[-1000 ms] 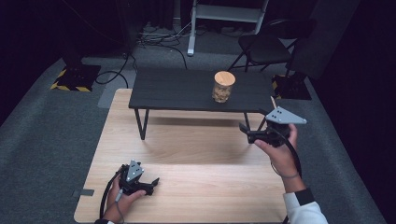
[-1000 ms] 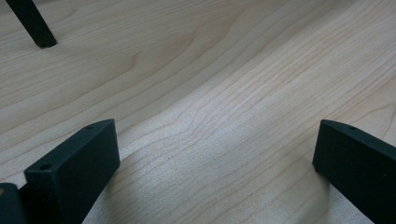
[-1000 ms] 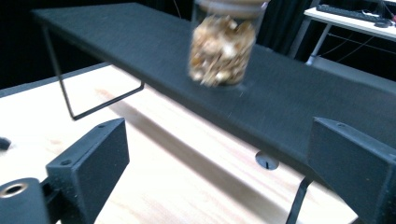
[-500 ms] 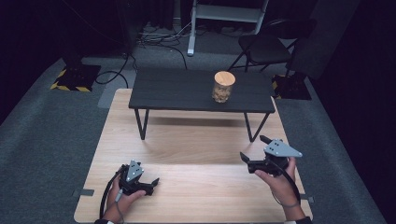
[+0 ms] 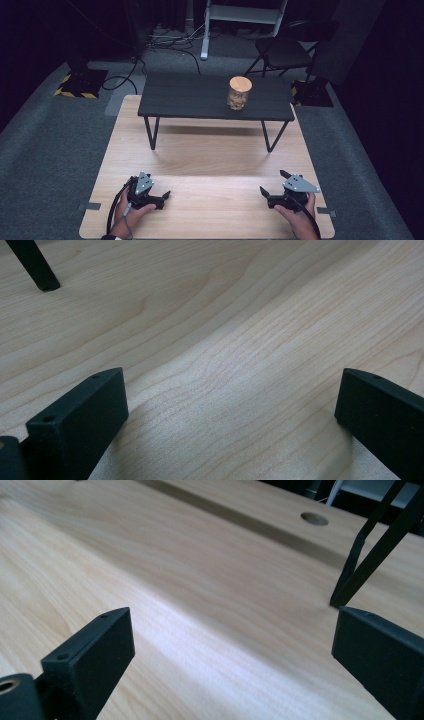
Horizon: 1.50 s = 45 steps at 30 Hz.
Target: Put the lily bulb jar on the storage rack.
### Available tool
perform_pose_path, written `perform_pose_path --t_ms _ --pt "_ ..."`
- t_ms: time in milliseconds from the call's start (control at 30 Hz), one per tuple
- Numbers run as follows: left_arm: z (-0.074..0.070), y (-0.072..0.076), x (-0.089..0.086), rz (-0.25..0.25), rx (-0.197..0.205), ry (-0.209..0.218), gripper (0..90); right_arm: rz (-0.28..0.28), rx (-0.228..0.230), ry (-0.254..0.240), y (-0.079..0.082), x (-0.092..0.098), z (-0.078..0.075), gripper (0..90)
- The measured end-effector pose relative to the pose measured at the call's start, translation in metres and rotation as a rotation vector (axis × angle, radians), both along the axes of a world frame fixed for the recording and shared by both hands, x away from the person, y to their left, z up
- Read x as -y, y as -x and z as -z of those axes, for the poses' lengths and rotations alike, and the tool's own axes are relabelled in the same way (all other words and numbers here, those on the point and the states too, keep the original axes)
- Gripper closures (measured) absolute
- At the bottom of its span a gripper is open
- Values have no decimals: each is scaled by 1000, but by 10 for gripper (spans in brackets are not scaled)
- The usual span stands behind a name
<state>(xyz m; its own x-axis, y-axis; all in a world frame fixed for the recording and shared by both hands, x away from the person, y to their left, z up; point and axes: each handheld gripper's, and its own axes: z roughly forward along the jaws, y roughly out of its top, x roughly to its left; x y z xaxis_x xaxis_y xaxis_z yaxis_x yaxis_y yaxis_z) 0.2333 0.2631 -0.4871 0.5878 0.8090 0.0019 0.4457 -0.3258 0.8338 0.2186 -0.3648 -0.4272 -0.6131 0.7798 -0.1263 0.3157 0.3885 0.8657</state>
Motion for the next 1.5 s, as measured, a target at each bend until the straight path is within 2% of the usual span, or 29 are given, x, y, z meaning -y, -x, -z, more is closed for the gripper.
perform_pose_path --t_ms 200,400,667,700,900,967,1500 --pt "0 0 0 0 0 0 5 3 -22 21 3 1 16 31" --pt "0 0 0 0 0 0 5 10 -85 28 2 0 28 32" --pt "0 0 0 0 0 0 5 17 -157 23 -1 3 40 30" --pt "0 0 0 0 0 0 5 17 -169 -1 -1 6 44 29" --pt "0 0 0 0 0 0 5 20 -164 -20 0 9 47 24" --pt "0 0 0 -1 -1 0 5 15 -145 -36 2 12 53 17" --pt "0 0 1 -3 0 -1 5 14 -144 -36 1 13 53 14"
